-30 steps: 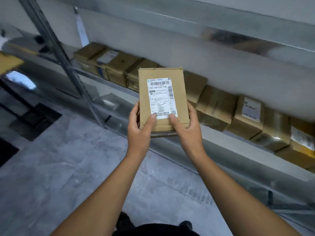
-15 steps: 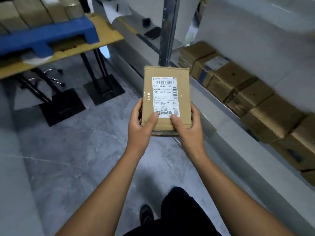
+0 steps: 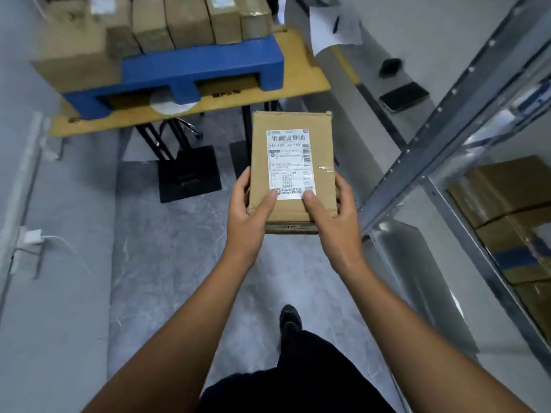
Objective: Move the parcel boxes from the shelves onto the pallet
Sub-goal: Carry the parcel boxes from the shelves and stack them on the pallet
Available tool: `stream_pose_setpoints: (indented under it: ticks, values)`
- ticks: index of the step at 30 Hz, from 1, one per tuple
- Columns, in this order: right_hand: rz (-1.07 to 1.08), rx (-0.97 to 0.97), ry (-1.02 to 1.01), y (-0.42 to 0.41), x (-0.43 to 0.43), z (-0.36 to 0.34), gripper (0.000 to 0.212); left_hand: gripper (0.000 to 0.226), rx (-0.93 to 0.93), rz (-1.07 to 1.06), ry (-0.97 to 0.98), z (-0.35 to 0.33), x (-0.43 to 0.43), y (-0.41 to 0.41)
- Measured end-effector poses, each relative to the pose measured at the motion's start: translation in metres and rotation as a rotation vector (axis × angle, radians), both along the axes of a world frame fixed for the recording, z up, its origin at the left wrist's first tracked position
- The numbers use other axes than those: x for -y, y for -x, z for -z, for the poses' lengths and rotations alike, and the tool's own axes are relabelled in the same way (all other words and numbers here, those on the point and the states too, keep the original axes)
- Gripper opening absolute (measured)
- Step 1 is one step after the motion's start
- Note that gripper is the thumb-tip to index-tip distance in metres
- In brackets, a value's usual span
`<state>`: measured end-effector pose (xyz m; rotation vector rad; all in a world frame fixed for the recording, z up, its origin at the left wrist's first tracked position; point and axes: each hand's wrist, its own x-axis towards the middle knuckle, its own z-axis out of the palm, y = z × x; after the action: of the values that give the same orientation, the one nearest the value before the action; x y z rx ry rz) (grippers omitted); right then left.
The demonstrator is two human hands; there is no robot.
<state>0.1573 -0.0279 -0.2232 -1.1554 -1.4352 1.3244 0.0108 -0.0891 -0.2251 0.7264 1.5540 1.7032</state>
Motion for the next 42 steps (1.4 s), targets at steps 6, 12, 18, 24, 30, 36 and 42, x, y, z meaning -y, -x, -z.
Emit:
stream_pose_setpoints:
  ticks: [6,12,18,24,30,36,42]
  values:
    - [-0.192,0.001,-0.034,0.097,-0.100,-0.020,0.071,0.072,0.032,-0.153,-0.040,-0.015,-0.069,0.084]
    - [-0.284,0.021,0.002,0.214,-0.152,-0.005,0.072,0.070,0.011,-0.237,-0.034,0.000,-0.108,0.196]
    - [-0.262,0.001,0.026,0.334,-0.199,0.003,0.061,0.068,0.005,-0.175,-0.035,0.013,-0.157,0.325]
    - [-0.189,-0.046,0.061,0.421,-0.250,-0.009,0.053,0.047,-0.007,-0.092,0.007,0.005,-0.219,0.432]
    - [-0.147,0.004,0.043,0.465,-0.307,-0.005,0.052,0.049,0.020,-0.061,0.011,0.013,-0.284,0.483]
    - [-0.228,0.032,0.083,0.488,-0.378,0.008,0.059,0.071,0.087,-0.053,0.089,0.021,-0.345,0.518]
    - [-0.448,0.092,0.154,0.490,-0.454,-0.003,0.052,0.090,0.071,-0.089,0.154,0.009,-0.403,0.566]
